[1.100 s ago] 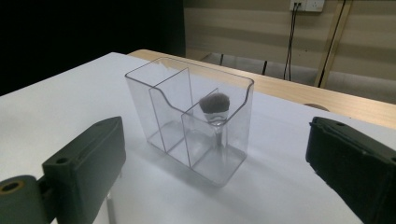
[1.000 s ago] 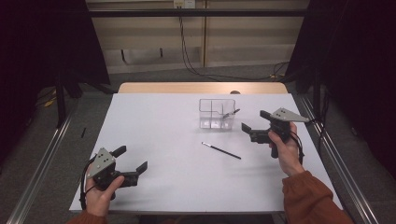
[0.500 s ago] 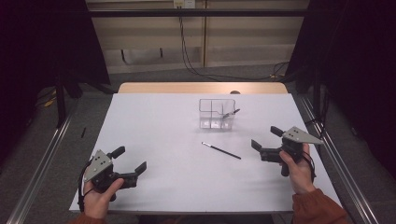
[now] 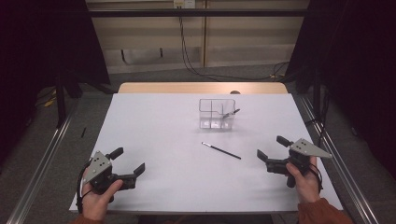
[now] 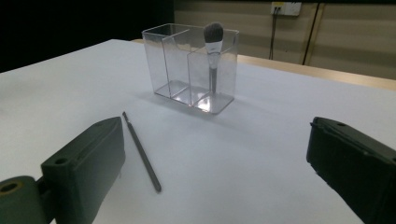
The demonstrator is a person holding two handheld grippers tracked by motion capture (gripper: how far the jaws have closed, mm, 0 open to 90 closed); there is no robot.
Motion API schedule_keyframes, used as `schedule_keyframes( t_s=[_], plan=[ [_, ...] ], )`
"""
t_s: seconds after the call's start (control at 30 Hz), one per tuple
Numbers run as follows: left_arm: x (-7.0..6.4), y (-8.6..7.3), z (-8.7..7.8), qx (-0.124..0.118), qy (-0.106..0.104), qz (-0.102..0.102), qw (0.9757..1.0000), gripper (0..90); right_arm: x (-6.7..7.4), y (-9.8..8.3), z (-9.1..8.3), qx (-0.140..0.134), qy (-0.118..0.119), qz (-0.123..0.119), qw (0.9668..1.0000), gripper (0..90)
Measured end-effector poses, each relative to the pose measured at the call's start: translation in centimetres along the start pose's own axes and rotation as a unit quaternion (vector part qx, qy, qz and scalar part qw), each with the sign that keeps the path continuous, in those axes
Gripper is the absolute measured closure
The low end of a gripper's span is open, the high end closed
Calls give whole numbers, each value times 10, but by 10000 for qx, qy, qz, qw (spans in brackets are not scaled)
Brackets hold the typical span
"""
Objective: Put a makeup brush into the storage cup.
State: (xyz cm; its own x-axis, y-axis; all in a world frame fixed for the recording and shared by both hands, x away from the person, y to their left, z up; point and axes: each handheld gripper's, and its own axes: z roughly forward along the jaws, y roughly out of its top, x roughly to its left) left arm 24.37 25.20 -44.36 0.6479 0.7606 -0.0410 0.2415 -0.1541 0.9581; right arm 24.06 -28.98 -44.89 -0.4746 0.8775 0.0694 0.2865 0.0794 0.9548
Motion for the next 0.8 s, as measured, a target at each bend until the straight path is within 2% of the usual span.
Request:
schedule_keyframes(
  t_s=[0.17,0.47,0.6,0.73,0.8],
  plan=[
    [0,-1,-4,-10,56,-61,10000,30,2,-3,-14,-125,-27,4,9999,36],
    [-1,0,-9,-4,87,-45,10000,29,1,-12,-25,-93,-40,8,9999,30],
    [-1,1,-9,-45,67,-71,9999,29,-1,-13,-25,-122,-94,42,9999,32],
    [0,1,-8,-3,53,-21,10000,29,0,-11,-23,-130,-46,-9,9999,29],
    [1,1,-7,-15,56,-59,10000,30,0,-11,-23,-138,-1,-29,9999,25]
  ],
)
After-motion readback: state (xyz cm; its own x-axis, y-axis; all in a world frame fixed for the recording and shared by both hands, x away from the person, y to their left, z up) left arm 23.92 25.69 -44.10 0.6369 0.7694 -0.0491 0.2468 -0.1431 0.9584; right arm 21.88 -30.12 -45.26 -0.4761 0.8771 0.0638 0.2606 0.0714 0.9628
